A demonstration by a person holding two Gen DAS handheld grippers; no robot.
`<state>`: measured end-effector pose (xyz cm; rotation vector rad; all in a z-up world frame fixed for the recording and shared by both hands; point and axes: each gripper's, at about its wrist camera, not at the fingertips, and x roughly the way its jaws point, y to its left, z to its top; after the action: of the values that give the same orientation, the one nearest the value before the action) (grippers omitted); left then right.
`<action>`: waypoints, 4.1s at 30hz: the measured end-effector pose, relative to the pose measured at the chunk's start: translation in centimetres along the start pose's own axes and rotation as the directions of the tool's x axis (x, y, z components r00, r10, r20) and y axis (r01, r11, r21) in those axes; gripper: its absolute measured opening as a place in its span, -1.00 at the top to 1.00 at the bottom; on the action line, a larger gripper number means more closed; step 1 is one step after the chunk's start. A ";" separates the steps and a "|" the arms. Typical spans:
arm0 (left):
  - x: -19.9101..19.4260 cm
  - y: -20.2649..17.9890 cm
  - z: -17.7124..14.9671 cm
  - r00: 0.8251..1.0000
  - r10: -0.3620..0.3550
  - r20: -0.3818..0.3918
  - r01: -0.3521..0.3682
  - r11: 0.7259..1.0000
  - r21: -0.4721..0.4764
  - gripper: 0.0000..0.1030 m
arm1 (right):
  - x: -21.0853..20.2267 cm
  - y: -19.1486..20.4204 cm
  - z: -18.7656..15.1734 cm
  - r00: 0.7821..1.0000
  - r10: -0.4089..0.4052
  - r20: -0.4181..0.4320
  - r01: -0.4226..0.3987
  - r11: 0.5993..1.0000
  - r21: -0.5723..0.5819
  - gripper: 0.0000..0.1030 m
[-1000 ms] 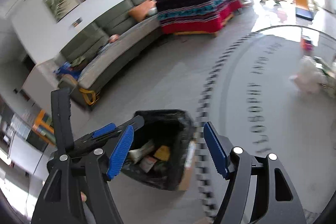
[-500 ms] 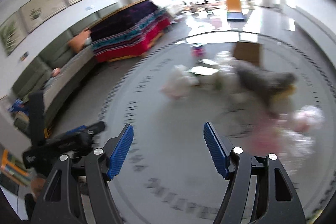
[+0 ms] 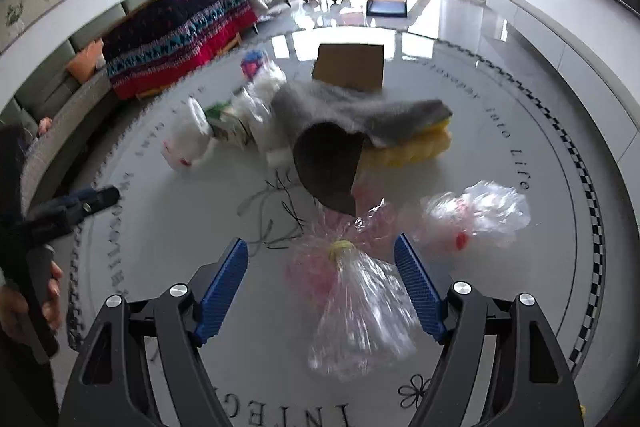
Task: Collect trash
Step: 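Return both tools to the table over the remaining trash, then grasp the white tissue bundle with the left tool while the right tool grasps the pink plastic bag, then carry the tissue with the left tool while the right tool carries the pink bag into the trash bag, then return both tools to the table toward the grey cloth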
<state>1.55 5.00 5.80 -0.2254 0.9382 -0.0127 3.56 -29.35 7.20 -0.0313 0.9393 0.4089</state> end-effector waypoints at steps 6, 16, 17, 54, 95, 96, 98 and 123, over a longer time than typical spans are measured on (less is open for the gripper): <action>1.8 -0.9 2.3 1.000 0.019 0.002 -0.019 0.998 0.061 -0.88 | 1.8 -0.4 -0.7 0.996 0.066 -0.055 -0.065 0.998 0.027 0.34; 8.2 -1.6 6.6 0.998 0.047 -0.039 -0.041 0.988 0.146 -0.88 | 0.0 -0.3 -2.6 0.977 0.209 -0.039 -0.204 0.973 0.103 0.39; 9.0 -1.6 6.8 0.997 0.056 -0.043 -0.049 0.987 0.152 -0.88 | -0.2 -0.3 -2.7 0.976 0.214 -0.037 -0.210 0.972 0.105 0.39; -9.4 13.0 -7.9 0.984 0.131 0.117 -0.119 0.987 -0.104 0.49 | -2.2 22.2 -2.9 0.876 0.472 -0.098 -0.482 0.862 -0.158 0.39; -21.0 31.4 -20.0 0.860 0.510 0.023 -0.405 0.709 -0.577 -0.88 | -1.2 48.2 -4.6 0.713 0.634 -0.300 -0.699 0.607 -0.379 -0.39; -20.9 31.1 -19.8 0.861 0.507 0.027 -0.404 0.716 -0.570 -0.88 | -1.3 47.8 -4.5 0.713 0.636 -0.295 -0.699 0.610 -0.375 -0.39; -20.7 30.3 -19.2 0.865 0.501 0.034 -0.403 0.732 -0.550 -0.88 | -1.6 46.6 -4.1 0.715 0.641 -0.280 -0.697 0.620 -0.361 -0.39; -9.5 9.5 -5.6 0.984 0.140 0.107 -0.125 0.982 -0.138 -0.88 | -4.5 19.7 1.1 0.905 0.417 0.078 -0.406 0.905 -0.123 -0.39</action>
<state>-9.39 14.20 8.27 -0.2819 0.8368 0.1842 -4.93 -12.42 14.35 0.0953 0.8190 0.8464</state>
